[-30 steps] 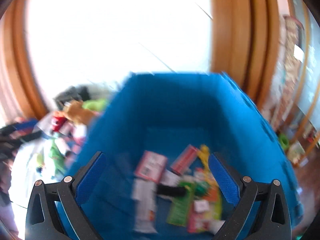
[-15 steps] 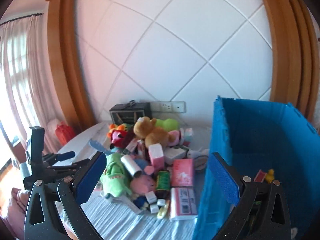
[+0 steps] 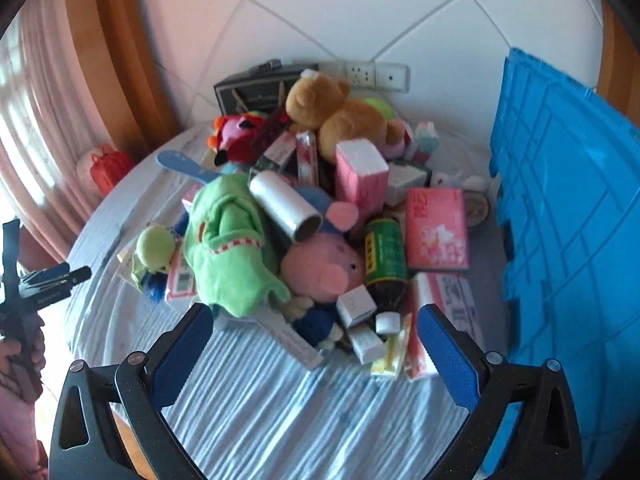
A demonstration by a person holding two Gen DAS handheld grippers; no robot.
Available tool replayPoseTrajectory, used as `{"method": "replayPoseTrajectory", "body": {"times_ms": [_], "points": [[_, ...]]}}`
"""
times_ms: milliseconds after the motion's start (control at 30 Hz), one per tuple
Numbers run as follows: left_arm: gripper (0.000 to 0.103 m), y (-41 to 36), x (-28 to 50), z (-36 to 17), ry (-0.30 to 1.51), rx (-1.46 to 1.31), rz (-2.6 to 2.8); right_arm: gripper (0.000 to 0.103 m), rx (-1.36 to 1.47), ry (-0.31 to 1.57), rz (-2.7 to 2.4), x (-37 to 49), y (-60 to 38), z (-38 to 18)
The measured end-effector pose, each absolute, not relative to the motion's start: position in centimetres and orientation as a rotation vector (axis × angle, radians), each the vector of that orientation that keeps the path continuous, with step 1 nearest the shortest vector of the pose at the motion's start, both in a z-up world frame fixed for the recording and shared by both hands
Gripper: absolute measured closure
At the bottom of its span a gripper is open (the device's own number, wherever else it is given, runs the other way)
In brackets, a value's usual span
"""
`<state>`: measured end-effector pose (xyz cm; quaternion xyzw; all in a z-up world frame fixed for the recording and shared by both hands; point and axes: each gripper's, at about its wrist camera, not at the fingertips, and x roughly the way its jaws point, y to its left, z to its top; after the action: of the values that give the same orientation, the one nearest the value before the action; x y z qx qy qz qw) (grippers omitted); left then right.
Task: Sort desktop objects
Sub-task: 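Move both grippers back over the pile of items, then grasp the green round plush toy with the left gripper while the right gripper grasps the green plush frog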
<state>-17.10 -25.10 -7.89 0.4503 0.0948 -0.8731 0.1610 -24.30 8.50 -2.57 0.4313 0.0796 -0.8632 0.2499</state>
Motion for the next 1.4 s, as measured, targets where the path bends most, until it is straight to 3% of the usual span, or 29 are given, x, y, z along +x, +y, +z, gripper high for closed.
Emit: {"method": "replayPoseTrajectory", "body": {"times_ms": [200, 667, 800, 1000, 1067, 1133, 1233, 1400], "points": [[0.031, -25.5, -20.9, -8.9, 0.256, 1.327, -2.552, 0.000, 1.322, 0.207, -2.337, -25.2, 7.2, -6.1], [0.031, -21.5, -28.9, -13.2, 0.257, 1.527, -2.565, 0.000, 1.322, 0.298, -2.298, -27.8, 1.2, -6.3], [0.045, -21.0, -28.8, -13.7, 0.242, 1.502, -2.584, 0.000, 1.329, 0.316, -2.235, -29.5, -2.2, -7.4], [0.046, -20.7, -27.7, -12.3, 0.317, 1.466, -2.613, 0.000, 1.333, 0.381, -2.171, -31.2, -6.5, -9.3], [0.046, -20.5, -27.3, -11.3, 0.320, 1.437, -2.632, 0.008, 1.335, 0.421, -2.164, -31.4, -7.6, -10.0], [0.046, -20.0, -26.8, -10.2, 0.304, 1.416, -2.643, 0.046, 1.352, 0.459, -2.153, -31.6, -8.4, -10.7], [0.046, -19.5, -26.2, -8.7, 0.298, 1.386, -2.667, 0.063, 1.343, 0.493, -2.143, -31.2, -9.0, -11.0], [0.046, -18.7, -24.9, -5.8, 0.265, 1.303, -2.721, 0.079, 1.252, 0.434, -2.154, -29.5, -8.2, -8.4]]}}
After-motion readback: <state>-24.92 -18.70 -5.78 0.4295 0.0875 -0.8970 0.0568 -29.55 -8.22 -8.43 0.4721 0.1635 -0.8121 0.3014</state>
